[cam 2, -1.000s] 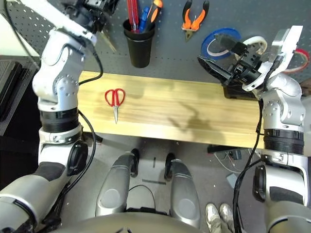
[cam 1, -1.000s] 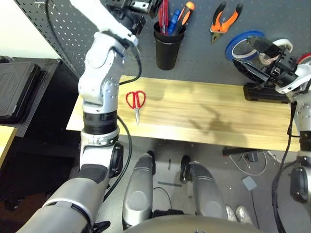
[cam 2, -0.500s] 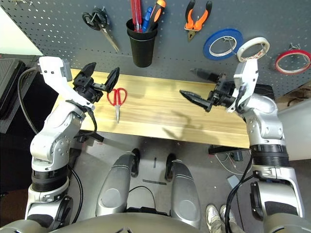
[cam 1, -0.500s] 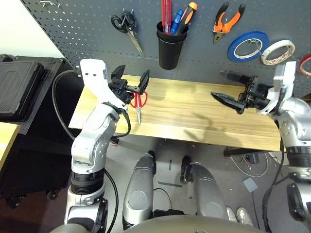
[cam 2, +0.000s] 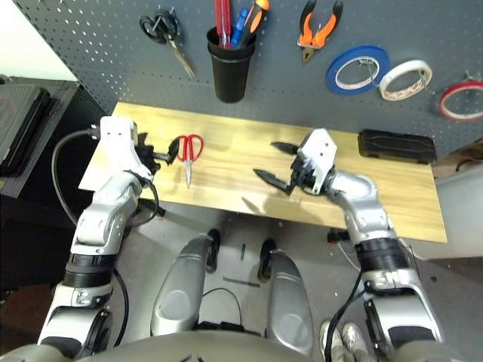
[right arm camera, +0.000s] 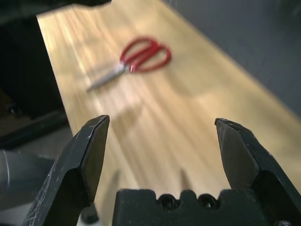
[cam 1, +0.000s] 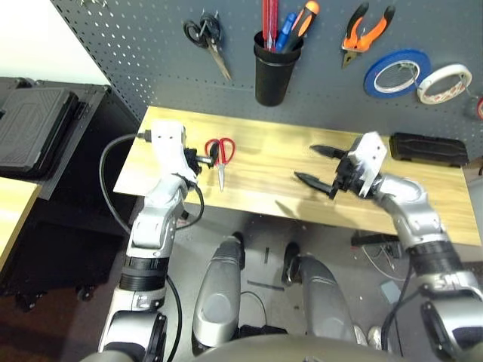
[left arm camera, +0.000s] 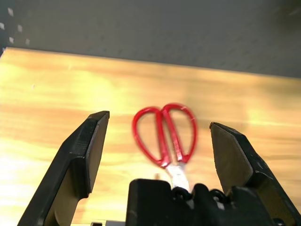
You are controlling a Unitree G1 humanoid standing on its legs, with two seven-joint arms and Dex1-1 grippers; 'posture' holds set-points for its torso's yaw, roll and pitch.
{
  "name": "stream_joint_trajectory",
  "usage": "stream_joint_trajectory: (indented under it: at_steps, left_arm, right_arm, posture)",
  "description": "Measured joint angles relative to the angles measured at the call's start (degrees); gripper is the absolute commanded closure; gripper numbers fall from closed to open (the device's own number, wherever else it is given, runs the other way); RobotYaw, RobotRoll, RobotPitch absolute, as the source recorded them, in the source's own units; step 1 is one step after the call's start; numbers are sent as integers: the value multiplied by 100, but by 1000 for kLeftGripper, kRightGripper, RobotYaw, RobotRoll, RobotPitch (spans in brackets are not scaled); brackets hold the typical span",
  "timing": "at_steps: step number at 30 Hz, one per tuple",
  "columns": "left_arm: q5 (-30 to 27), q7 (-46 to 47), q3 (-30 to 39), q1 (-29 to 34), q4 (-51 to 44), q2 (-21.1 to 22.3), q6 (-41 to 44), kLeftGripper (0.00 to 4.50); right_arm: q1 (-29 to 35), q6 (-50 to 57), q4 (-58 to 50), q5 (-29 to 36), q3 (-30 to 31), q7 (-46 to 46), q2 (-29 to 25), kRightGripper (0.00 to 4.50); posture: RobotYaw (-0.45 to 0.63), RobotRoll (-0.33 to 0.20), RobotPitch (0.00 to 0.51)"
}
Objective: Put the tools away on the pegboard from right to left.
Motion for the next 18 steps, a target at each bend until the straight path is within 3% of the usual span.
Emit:
stream_joint_trajectory:
  at_steps: [10, 18]
  left_arm:
    - [297, 350, 135, -969, 2046, 49, -530, 44]
    - [438, 608, 202, -1661, 3667, 52, -1007, 44]
  right_arm:
    - [44, 289, 202, -504, 278, -782, 400, 0]
    - [316, 581, -265, -551, 333, -1014, 492, 0]
  posture:
    - [261, 0, 413]
    - [239, 0, 423]
